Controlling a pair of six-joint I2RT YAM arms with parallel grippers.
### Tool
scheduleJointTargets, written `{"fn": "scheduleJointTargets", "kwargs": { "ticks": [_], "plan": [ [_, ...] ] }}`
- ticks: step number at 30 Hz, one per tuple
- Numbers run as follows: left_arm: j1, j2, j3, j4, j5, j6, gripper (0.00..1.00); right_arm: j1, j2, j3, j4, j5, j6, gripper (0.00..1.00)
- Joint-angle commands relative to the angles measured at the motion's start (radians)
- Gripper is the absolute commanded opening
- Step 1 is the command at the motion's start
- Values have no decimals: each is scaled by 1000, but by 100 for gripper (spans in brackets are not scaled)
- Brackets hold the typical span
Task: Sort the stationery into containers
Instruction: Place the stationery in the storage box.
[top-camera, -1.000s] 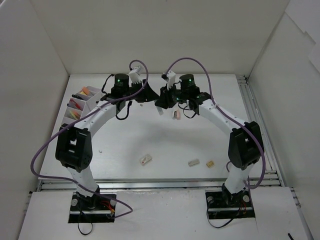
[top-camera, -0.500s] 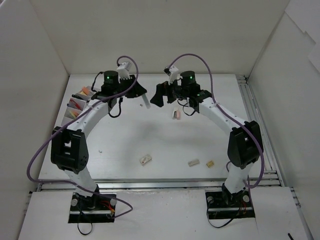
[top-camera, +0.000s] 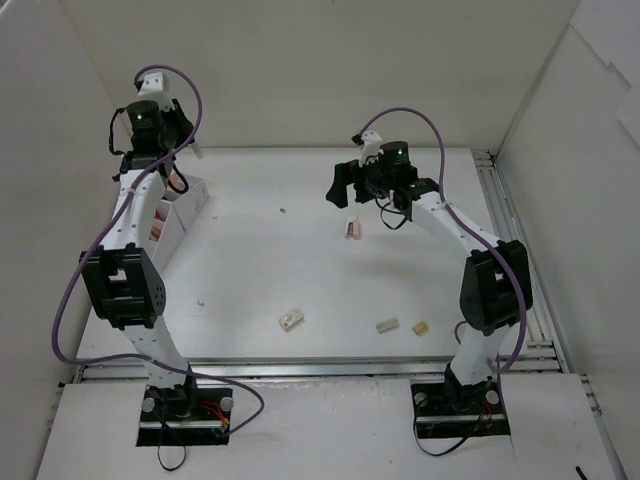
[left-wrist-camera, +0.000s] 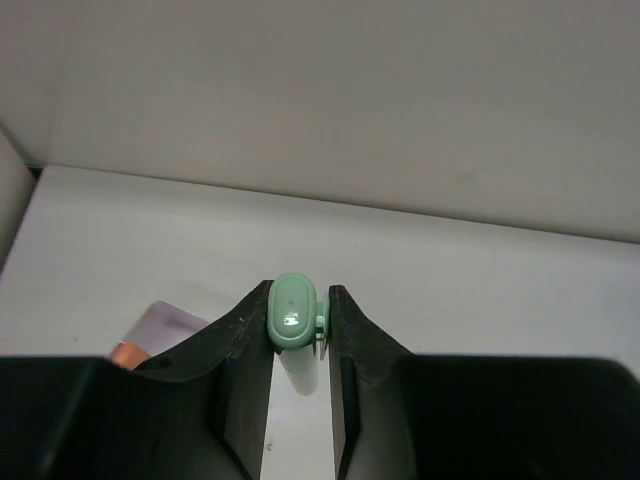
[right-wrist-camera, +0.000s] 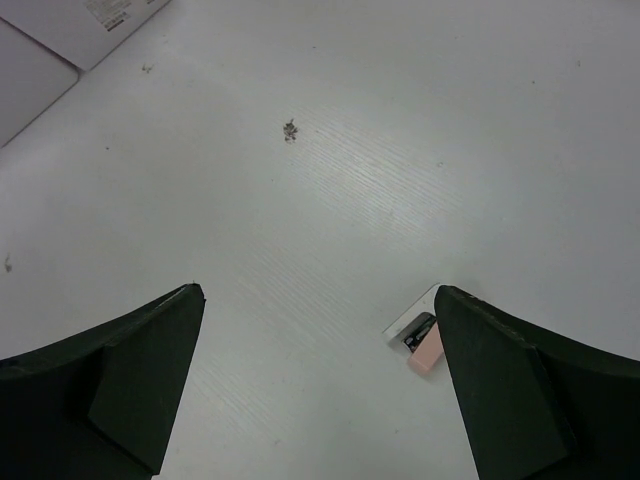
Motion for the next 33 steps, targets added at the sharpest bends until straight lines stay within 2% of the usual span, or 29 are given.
{"fn": "scheduleJointTargets", "kwargs": {
  "ticks": [1, 5, 11, 21, 33],
  "plan": [
    [46, 55, 98, -42, -90, 53, 0, -16, -71, -2, -5, 54, -37, 98],
    [69, 113, 177, -93, -133, 56, 0, -34, -79, -16, -62, 79, -58, 98],
    [87, 144, 178, -107, -153, 47, 0, -45, -85, -11, -71, 105, -57, 98],
    [96, 188, 160, -154, -200, 10, 0, -49, -71, -17, -95, 111, -60, 98],
    [96, 210, 75, -75, -259, -30, 0, -51, -90, -39, -108, 129, -93, 98]
  ]
}}
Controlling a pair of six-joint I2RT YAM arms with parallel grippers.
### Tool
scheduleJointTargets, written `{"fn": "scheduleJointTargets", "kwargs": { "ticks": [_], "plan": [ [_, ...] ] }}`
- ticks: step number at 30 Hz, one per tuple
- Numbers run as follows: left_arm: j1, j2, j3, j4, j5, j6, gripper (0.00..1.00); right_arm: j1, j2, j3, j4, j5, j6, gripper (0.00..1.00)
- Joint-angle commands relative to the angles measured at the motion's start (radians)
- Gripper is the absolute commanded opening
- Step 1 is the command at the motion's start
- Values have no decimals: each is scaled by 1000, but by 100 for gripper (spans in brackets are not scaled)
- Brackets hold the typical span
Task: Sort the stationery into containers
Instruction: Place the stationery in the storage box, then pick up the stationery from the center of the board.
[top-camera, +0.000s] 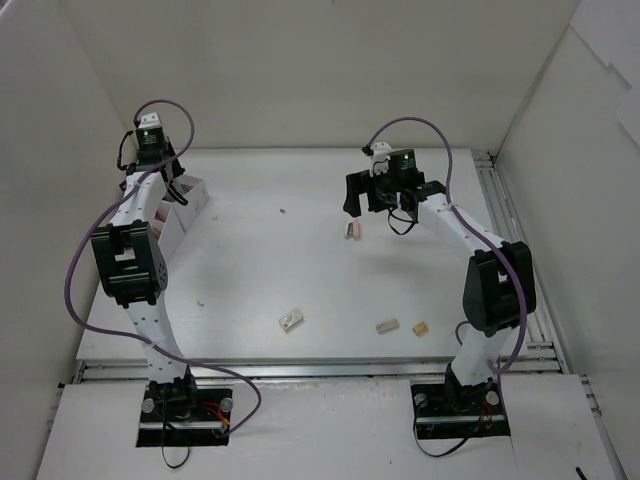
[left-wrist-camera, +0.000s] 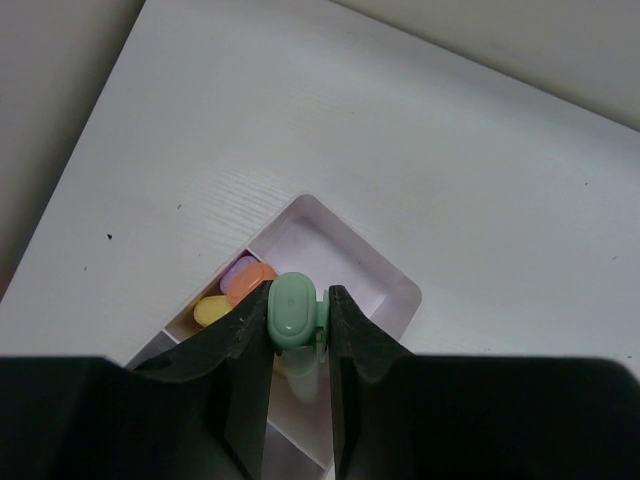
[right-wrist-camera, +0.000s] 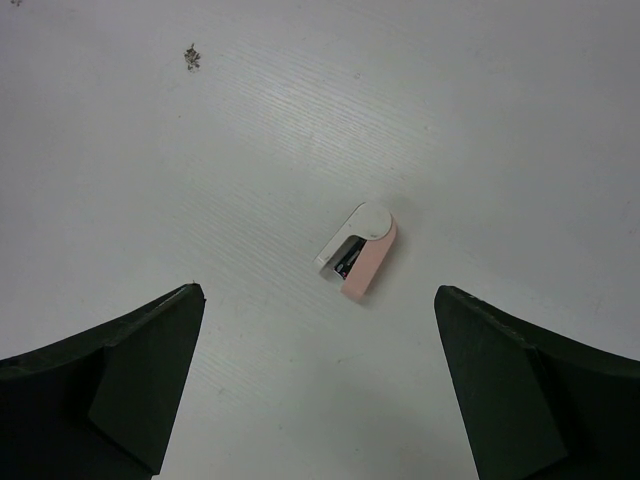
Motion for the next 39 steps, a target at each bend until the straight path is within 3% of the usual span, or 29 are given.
{"fn": "scheduleJointTargets", "kwargs": {
  "ticks": [1, 3, 14, 20, 26, 32, 39],
  "plan": [
    [9, -40, -8, 76, -34, -22, 0, -5, -80, -6, 23, 16, -37, 98],
    [9, -49, -21, 77, -51, -25, 2, -8, -84, -13, 21, 18, -40, 98],
    [-32, -118, -73, 57, -143, -20, 57, -6, -116, -32, 18, -1, -33, 98],
    [-32, -212, -134, 63, -120, -34, 65, -9, -153, -53, 19, -11, -34, 98],
    [-77, -310, -150, 27, -114, -16, 100, -2, -170, -72, 19, -4, 14, 98],
    [-163, -390, -127, -90, -55, 21, 99, 26, -216, -150, 18, 123, 65, 98],
    [-271, -488, -258, -136, 45, 3, 100, 37, -288, -320, 12, 212, 164, 98]
  ]
}}
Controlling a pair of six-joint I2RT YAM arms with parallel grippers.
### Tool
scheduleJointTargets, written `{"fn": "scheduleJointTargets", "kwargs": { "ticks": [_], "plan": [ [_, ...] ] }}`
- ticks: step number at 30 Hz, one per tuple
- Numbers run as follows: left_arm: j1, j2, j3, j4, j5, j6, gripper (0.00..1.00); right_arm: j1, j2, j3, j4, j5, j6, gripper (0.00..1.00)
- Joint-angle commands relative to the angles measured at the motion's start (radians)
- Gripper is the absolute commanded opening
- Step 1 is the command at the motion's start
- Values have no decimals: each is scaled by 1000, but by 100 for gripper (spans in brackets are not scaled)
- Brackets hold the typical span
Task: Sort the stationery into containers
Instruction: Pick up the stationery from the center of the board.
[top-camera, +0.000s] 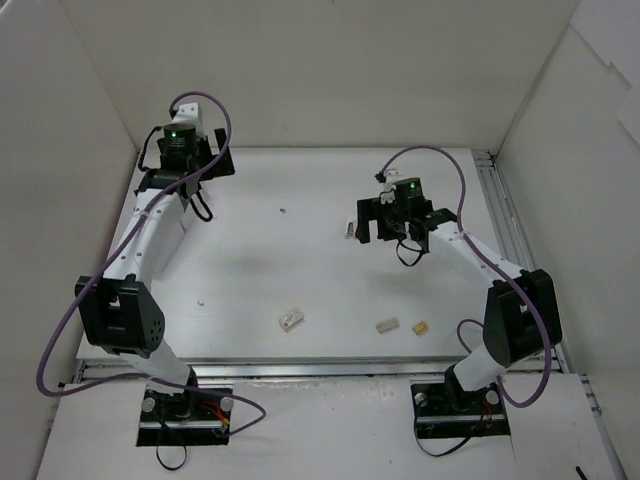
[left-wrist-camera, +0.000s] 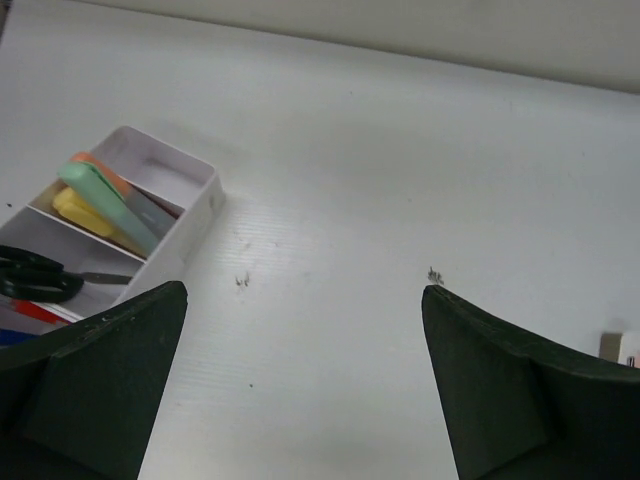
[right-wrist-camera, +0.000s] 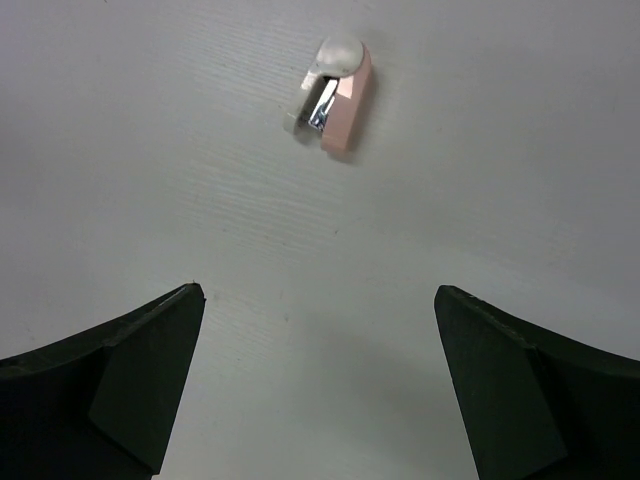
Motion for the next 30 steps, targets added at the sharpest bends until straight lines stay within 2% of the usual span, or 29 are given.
{"fn": "scheduleJointTargets", "kwargs": {
  "ticks": [1, 3, 9, 15, 18, 20, 22, 26, 30],
  "plan": [
    [-50, -91, -65, -31, 26, 0, 100, 10, -81, -54, 18, 94, 76, 98],
    [-92, -128, -124, -33, -10, -9, 100, 10, -105, -97, -11, 99, 86, 98],
    [-229, -224, -308, -64, 45, -37, 99, 17, -182, -198, -49, 139, 131, 98],
    [-404, -317, -479, -126, -27, -67, 100, 12, -191, -218, -57, 142, 170, 98],
    [-513, -364, -559, -182, -39, -132, 100, 12, -191, -218, -60, 148, 179, 98],
    [-623, -390, -620, -208, -54, -161, 99, 12, -188, -217, -58, 136, 178, 98],
    [-729, -399, -658, -219, -94, -196, 100, 12, -179, -209, -58, 131, 173, 98],
    [-835, -369, -685, -228, -146, -229, 99, 13, -162, -201, -57, 101, 162, 98],
    [-857, -297, -685, -212, -188, -238, 100, 10, -171, -203, -58, 99, 158, 98]
  ]
}}
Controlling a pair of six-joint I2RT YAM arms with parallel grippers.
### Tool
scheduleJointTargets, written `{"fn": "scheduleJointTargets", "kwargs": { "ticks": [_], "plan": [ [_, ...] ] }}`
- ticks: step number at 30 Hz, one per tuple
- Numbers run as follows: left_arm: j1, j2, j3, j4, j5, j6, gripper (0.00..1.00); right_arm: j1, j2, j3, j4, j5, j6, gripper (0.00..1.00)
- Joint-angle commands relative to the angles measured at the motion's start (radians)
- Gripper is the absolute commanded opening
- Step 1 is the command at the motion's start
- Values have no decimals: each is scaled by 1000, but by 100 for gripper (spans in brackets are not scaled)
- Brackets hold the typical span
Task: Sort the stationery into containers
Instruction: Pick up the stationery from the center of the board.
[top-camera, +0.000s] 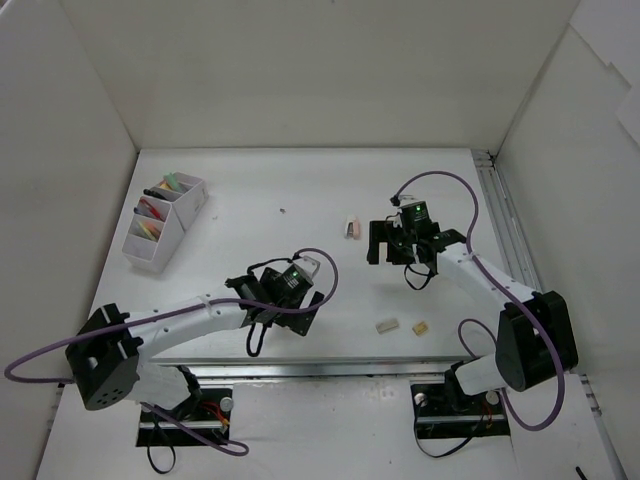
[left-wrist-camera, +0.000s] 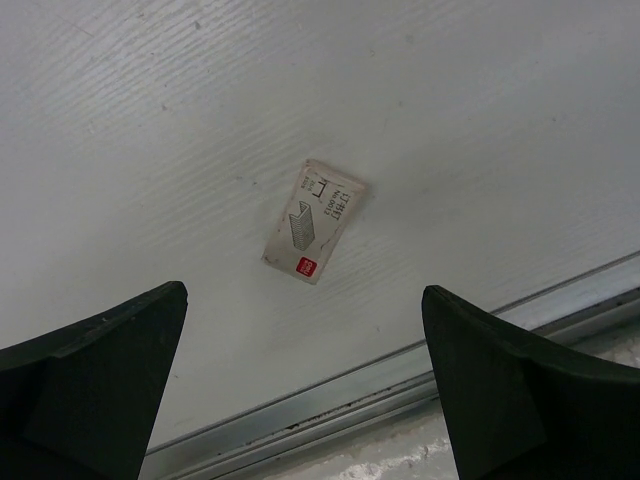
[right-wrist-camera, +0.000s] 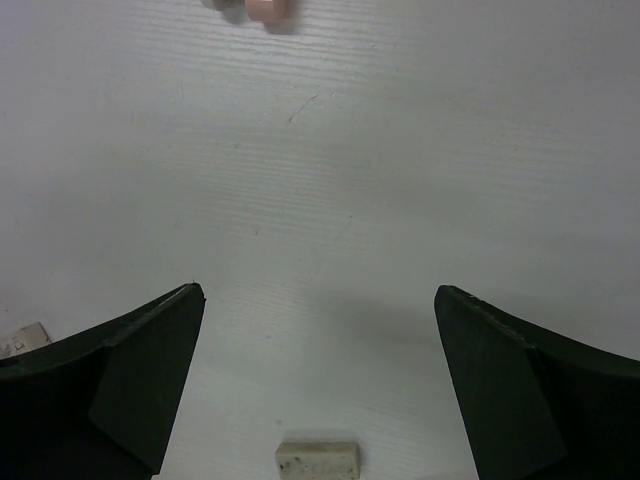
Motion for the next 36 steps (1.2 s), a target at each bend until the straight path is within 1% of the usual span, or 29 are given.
{"fn": "scheduleJointTargets", "kwargs": {
  "ticks": [1, 4, 7, 10, 11, 13, 14, 16, 17, 21, 25, 28, 29, 30, 33, 34, 35, 36],
  "plan": [
    [-4, 48, 13, 22, -72, -28, 99, 3, -20, 16, 14, -6, -7, 98],
    [-4, 75, 0, 64, -83, 0, 100, 5, -38, 5, 14, -6, -4, 98],
    [-4, 102, -2, 97, -81, 23, 96, 3, -48, -2, 14, 3, -4, 98],
    [7, 125, -11, 142, -63, 41, 86, 3, -48, -5, 14, 4, -4, 98],
    [21, 134, -10, 146, -42, 55, 79, 3, -48, -4, 16, 8, -4, 98],
    [31, 154, -10, 147, -43, 58, 71, 3, -48, -1, 14, 9, -4, 98],
    [32, 157, -16, 147, -31, 60, 63, 2, -51, -1, 11, 14, -4, 98],
    [41, 157, -34, 156, -5, 63, 58, 6, -55, -2, 10, 23, -5, 98],
    [50, 152, -42, 165, 20, 66, 57, 5, -60, -4, 11, 27, -7, 98],
    [62, 155, -68, 166, 21, 64, 57, 3, -64, -5, 7, 41, -11, 98],
    [71, 177, -76, 202, 60, 72, 56, 3, -64, -4, 2, 40, -11, 98],
    [71, 192, -71, 235, 75, 92, 45, 3, -69, -5, 2, 46, -10, 98],
    [71, 194, -68, 242, 95, 103, 39, 2, -71, -5, 1, 50, -11, 98],
    [71, 192, -62, 248, 106, 109, 35, 5, -71, -4, 2, 52, -10, 98],
    [81, 183, -53, 263, 100, 121, 17, 3, -80, -2, 1, 63, -11, 98],
    [93, 180, -48, 259, 98, 124, 7, 2, -84, -2, 1, 67, -11, 98],
    [93, 177, -42, 251, 89, 126, 1, 5, -86, 1, -1, 70, -11, 98],
    [108, 166, -27, 236, 80, 127, 0, 0, -84, 1, -1, 73, -11, 98]
  ]
}}
